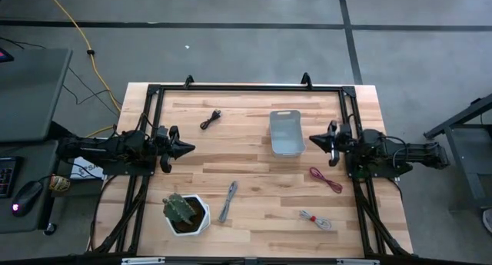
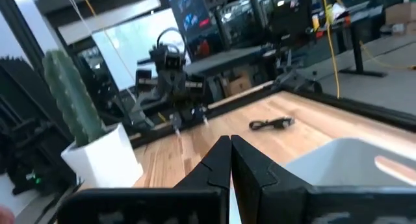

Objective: Pick and place USB-C Cables
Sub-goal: Put the pink charger cable into the gray bin

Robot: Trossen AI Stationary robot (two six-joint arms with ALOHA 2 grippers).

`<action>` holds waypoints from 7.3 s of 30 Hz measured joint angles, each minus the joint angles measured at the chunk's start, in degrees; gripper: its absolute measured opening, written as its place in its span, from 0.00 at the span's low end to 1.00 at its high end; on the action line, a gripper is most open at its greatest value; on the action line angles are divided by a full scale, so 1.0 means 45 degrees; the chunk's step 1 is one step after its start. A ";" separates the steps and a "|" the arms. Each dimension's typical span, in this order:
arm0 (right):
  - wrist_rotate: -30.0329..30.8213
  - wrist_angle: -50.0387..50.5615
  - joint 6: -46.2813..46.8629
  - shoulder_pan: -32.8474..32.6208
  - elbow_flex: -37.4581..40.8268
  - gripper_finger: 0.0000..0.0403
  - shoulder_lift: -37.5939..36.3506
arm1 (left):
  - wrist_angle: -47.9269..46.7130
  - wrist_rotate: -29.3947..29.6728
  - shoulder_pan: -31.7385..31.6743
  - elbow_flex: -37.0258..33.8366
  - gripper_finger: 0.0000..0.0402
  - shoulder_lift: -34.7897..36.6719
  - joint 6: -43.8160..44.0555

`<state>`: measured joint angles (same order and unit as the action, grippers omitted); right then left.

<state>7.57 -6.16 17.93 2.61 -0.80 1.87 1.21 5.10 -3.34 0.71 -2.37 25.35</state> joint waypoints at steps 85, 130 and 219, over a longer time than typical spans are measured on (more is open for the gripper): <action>-0.2131 1.4312 0.8557 -0.1976 -0.8158 0.65 0.8179 | -0.0002 0.0003 -0.0002 0.0001 0.00 0.0002 -0.0001; -0.0382 1.1258 1.1486 -0.6907 -0.6374 0.65 1.6433 | 0.0001 0.0004 -0.0001 -0.0001 0.00 0.0003 -0.0001; -0.0791 1.0521 1.0336 -0.6941 -0.6334 0.00 1.6398 | -0.0003 0.0005 -0.0003 0.0001 0.00 0.0001 0.0001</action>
<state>4.01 41.19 64.45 -28.62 -29.30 75.66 1.20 5.13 -3.35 0.72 -2.37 25.35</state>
